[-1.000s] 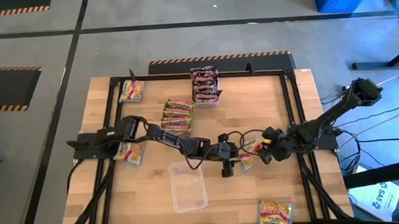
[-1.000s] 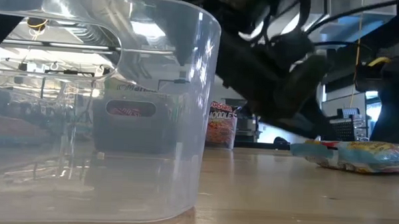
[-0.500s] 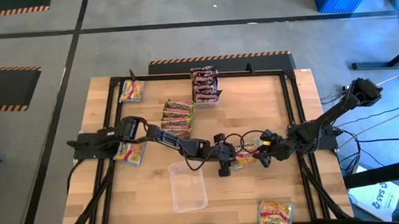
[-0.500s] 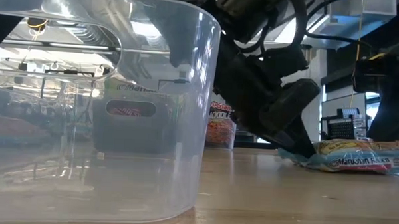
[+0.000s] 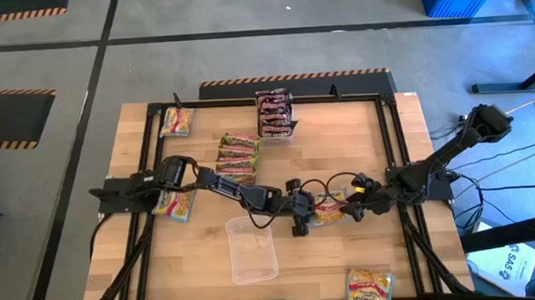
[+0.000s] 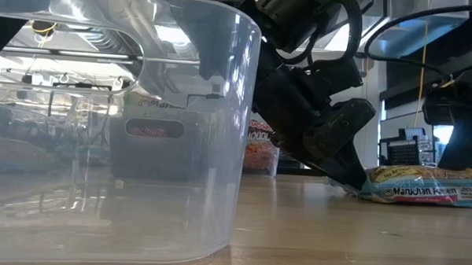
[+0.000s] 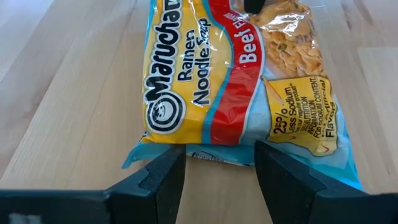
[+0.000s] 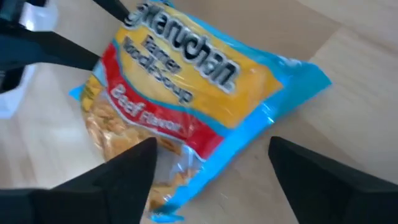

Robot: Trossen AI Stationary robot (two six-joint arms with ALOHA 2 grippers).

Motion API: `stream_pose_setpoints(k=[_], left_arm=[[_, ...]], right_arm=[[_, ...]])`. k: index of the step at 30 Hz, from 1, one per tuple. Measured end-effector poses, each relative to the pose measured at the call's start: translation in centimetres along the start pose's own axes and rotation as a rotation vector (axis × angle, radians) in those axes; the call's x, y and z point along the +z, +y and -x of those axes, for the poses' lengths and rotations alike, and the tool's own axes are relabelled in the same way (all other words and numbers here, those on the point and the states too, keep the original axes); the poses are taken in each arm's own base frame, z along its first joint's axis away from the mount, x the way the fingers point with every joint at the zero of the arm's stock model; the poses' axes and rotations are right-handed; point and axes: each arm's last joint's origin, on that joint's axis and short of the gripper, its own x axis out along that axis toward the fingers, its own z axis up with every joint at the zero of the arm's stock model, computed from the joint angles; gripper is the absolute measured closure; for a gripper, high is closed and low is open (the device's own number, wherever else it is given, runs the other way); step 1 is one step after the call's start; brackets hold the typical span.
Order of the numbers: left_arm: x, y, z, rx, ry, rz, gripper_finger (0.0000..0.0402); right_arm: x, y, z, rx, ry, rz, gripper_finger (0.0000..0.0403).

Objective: Sort Maruchan noodles
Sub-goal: Put the blue noodle pack into the bottom transparent bin

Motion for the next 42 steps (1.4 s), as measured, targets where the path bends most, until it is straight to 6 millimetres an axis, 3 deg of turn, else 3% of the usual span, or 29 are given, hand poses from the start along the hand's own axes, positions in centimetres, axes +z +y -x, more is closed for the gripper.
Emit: stream_pose_setpoints(k=[20, 42], left_arm=[[0.0, -0.3, 0.1, -0.007, -0.016, -0.001, 0.0218], [0.3, -1.5, 0.5, 0.052, -0.060, -0.040, 0.0218]], right_arm=[[-0.2, 1.2, -2.3, 0.113, -0.121, 0.085, 0.0078], [-0.2, 2.1, -2.2, 0.211, -0.087, 0.123, 0.0078]])
